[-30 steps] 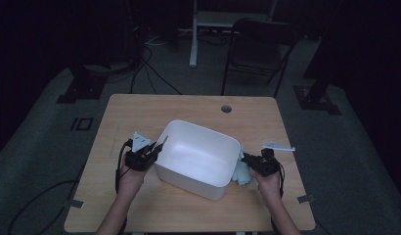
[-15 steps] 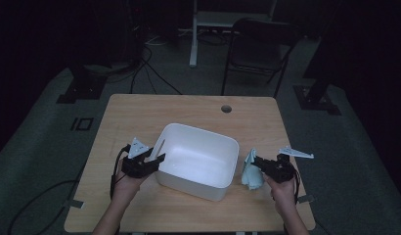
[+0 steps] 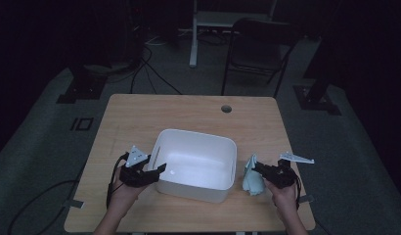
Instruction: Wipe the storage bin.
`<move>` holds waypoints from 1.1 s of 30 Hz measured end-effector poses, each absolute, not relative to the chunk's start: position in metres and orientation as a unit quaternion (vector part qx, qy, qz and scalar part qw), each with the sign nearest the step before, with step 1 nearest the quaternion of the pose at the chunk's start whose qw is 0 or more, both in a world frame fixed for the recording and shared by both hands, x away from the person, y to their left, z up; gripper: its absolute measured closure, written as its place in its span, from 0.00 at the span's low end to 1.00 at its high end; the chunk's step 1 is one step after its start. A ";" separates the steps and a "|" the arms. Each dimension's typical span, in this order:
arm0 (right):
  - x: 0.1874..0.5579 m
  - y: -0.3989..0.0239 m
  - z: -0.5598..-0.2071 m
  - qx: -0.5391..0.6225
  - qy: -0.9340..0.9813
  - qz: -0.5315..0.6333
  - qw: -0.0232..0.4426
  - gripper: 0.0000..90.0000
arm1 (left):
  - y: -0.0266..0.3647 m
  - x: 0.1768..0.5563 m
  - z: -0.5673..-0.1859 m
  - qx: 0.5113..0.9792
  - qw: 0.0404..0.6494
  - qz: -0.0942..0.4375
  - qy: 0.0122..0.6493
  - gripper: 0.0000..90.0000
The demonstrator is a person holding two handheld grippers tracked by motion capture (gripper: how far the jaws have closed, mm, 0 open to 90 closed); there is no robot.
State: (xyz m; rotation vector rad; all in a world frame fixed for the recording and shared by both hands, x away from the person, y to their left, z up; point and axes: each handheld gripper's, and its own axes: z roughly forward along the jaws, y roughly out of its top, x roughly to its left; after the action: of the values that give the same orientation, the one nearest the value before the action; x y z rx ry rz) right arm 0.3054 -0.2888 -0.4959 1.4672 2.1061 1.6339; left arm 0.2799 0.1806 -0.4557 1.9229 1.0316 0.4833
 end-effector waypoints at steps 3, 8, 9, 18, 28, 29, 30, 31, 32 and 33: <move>0.304 -0.287 -0.495 0.479 0.693 0.536 0.048 0.91 | 0.185 0.279 -0.450 0.775 0.444 0.196 0.404 0.40; 0.303 -0.287 -0.495 0.479 0.691 0.539 0.047 0.91 | 0.190 0.286 -0.440 0.774 0.457 0.201 0.389 0.40; 0.303 -0.287 -0.495 0.479 0.692 0.539 0.046 0.91 | 0.190 0.288 -0.439 0.774 0.459 0.202 0.387 0.40; 0.301 -0.288 -0.497 0.482 0.690 0.539 0.043 0.91 | 0.195 0.330 -0.432 0.774 0.495 0.183 0.349 0.40; 0.301 -0.287 -0.500 0.482 0.691 0.536 0.039 0.91 | 0.191 0.380 -0.437 0.787 0.491 0.177 0.330 0.43; 0.301 -0.287 -0.500 0.483 0.691 0.537 0.039 0.91 | 0.190 0.383 -0.438 0.789 0.485 0.182 0.331 0.44; 0.301 -0.288 -0.500 0.484 0.691 0.536 0.038 0.91 | 0.189 0.387 -0.439 0.790 0.481 0.184 0.332 0.44; 0.301 -0.288 -0.500 0.484 0.690 0.537 0.039 0.91 | 0.190 0.390 -0.440 0.789 0.484 0.179 0.332 0.45; 0.301 -0.288 -0.500 0.484 0.690 0.537 0.038 0.91 | 0.190 0.394 -0.441 0.788 0.483 0.179 0.335 0.46; 0.301 -0.289 -0.501 0.485 0.690 0.537 0.038 0.91 | 0.191 0.397 -0.442 0.789 0.483 0.178 0.336 0.47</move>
State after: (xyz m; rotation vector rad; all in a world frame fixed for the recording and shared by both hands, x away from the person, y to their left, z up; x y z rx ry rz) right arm 0.3010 -0.2888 -0.5006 1.4868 2.1161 1.6472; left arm 0.3969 0.1906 -0.4425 1.9224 0.8194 0.4345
